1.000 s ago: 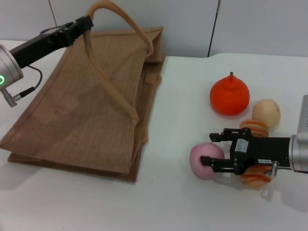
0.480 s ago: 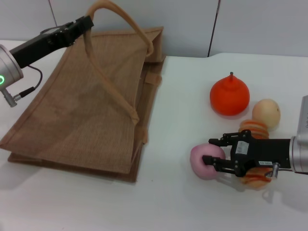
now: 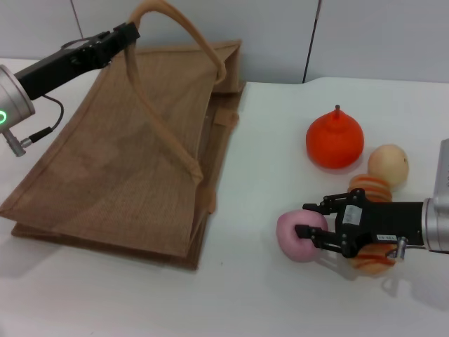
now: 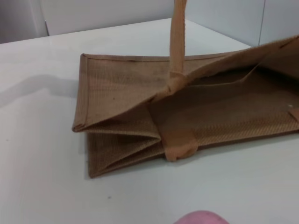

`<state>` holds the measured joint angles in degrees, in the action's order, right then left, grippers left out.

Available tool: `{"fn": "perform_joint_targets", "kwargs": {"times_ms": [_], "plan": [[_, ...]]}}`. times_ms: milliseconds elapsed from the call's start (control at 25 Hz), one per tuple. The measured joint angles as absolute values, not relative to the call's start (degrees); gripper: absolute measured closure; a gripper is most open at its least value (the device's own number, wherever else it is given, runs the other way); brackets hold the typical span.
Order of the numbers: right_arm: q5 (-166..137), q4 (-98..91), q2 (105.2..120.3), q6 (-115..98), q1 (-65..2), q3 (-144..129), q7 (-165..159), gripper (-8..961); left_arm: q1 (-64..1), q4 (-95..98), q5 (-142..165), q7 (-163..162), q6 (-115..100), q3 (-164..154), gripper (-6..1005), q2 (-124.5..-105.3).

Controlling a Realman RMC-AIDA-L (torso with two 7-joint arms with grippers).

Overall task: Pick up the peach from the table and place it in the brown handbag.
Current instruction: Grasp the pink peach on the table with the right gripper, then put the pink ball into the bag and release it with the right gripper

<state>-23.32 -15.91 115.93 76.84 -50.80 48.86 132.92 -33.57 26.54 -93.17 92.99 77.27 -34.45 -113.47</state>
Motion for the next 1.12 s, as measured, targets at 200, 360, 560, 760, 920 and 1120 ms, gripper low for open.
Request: {"fn": "perform_joint_targets", "kwargs": {"times_ms": [200,360,560,760,920,1120], "plan": [[-22.91,-15.75,115.85,78.05,-50.8,49.14,134.06,552,-33.57,26.54,-93.16,92.98,78.87,-34.45,880,-113.47],[-20.72,-15.83,115.65,82.22,-50.8,49.38,136.55,559,-33.65,26.54,-93.15,92.77,80.85,-34.46,880,-113.38],[-15.25,-15.77,115.65,85.77,-50.8,49.09,139.72,561,-33.96,26.54,-93.14,92.44,83.63,-34.55,880,-113.32],[-10.97,-14.06,115.88,85.83,-50.8,49.34,142.34,567,-34.6,26.54,-92.76,91.81,86.89,-35.06,880,-113.29],[-10.5,-9.88,115.94,82.92,-51.02,49.55,143.41,571,-35.2,26.54,-92.65,90.33,91.39,-35.09,880,-113.37],[-10.73,-2.72,116.1,74.31,-51.29,49.08,143.94,572,-36.15,25.83,-92.69,89.53,94.68,-35.08,880,-113.53]]}}
